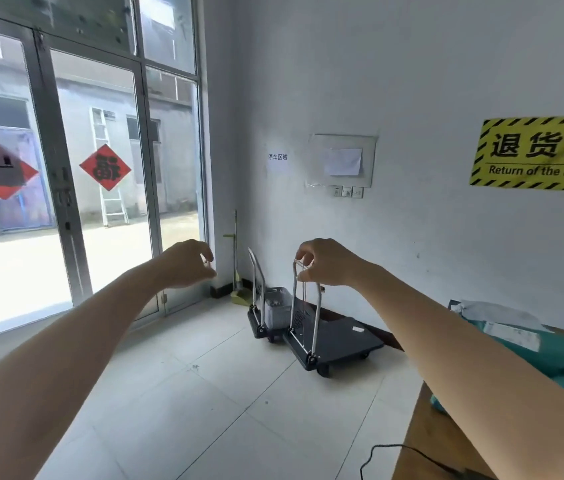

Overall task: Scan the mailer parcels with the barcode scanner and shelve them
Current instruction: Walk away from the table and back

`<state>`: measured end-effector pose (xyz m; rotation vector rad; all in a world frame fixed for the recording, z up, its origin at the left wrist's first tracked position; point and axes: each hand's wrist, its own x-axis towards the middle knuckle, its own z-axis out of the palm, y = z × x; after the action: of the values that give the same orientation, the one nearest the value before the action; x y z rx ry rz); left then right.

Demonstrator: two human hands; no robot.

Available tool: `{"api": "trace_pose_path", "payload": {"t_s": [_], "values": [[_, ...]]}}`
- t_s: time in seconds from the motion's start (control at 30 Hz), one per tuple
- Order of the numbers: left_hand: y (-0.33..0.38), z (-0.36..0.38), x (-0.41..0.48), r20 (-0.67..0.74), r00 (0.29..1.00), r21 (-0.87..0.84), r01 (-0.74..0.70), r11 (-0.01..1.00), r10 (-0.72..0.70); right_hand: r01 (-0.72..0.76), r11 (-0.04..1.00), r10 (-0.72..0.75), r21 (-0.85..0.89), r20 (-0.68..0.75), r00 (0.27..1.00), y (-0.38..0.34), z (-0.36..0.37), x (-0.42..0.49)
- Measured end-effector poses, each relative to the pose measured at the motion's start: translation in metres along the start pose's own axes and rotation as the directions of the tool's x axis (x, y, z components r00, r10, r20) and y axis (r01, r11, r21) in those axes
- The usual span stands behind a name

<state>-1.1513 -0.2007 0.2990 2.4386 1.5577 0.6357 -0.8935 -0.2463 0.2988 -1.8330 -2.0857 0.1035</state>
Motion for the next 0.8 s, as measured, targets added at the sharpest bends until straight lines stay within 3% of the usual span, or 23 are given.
{"api": "trace_pose_path", "payload": {"t_s": [0.2,0.33,0.47,0.53,0.63,0.7,0.8], "values": [[-0.042,0.033,0.131,0.056,0.995,0.047,-0.086,0.995,0.083,-0.077,0.997,0.077,-0.014,0.016,0.997,0.045,0.032,0.120],[-0.062,0.065,0.238,0.056,0.987,-0.044,-0.149,0.988,0.152,-0.147,0.988,0.145,-0.049,-0.039,0.989,0.084,0.053,0.191],[-0.074,0.111,0.351,0.184,0.963,-0.140,-0.172,0.975,0.196,-0.306,0.947,0.304,-0.102,-0.031,0.952,0.140,0.059,0.250],[-0.063,0.131,0.409,0.245,0.946,-0.260,-0.148,0.954,0.213,-0.411,0.900,0.407,-0.149,-0.052,0.912,0.172,0.057,0.268],[-0.023,0.161,0.477,0.284,0.924,-0.618,-0.029,0.785,0.257,-0.573,0.801,0.562,-0.172,-0.112,0.820,0.228,0.054,0.277],[0.014,0.198,0.514,0.297,0.899,-0.673,-0.041,0.739,0.320,-0.662,0.731,0.652,-0.163,-0.120,0.749,0.268,0.053,0.272],[0.081,0.265,0.560,0.337,0.797,-0.638,-0.199,0.744,0.502,-0.771,0.625,0.757,-0.123,-0.144,0.637,0.338,0.050,0.263]]}}
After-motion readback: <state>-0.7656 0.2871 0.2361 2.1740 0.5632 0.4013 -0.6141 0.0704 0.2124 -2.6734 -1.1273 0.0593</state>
